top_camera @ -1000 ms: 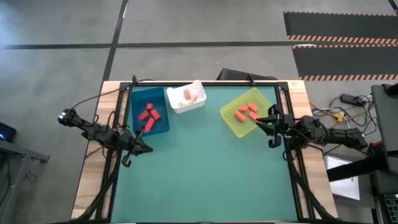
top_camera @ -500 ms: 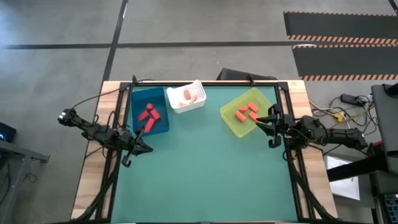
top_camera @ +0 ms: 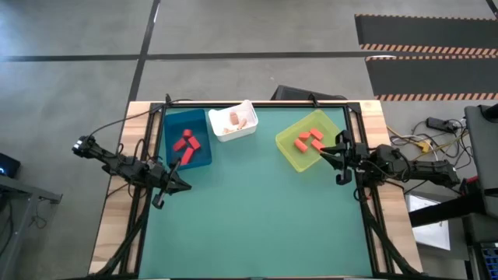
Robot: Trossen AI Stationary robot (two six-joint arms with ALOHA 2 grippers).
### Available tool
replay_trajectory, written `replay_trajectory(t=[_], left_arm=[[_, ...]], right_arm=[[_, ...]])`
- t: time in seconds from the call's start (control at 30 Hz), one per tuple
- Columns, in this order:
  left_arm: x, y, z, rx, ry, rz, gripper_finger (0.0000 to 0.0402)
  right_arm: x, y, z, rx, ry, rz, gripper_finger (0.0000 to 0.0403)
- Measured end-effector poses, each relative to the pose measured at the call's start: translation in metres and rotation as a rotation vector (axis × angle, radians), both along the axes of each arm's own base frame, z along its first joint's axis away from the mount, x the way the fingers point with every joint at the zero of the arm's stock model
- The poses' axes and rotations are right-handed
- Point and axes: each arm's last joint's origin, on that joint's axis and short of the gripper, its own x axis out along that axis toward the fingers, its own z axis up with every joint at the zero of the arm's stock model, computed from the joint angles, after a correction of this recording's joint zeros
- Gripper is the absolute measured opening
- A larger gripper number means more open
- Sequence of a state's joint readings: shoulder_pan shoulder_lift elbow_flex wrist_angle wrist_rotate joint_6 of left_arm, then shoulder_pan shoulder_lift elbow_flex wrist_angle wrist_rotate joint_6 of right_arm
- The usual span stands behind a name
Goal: Sort & place blocks by color
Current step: Return to Home Position
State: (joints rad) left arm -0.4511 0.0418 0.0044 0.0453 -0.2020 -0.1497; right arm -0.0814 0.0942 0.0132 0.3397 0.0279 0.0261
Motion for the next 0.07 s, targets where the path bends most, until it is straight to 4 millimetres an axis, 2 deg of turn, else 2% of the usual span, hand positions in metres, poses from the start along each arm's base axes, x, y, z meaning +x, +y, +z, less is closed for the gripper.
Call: replay_trajectory(t=[0.07], left_arm=[[0.0, 0.0, 0.0, 0.0, 0.0, 0.0, 0.0002]], right_arm=[[0.0, 0.0, 0.0, 0.0, 0.0, 0.0, 0.007]])
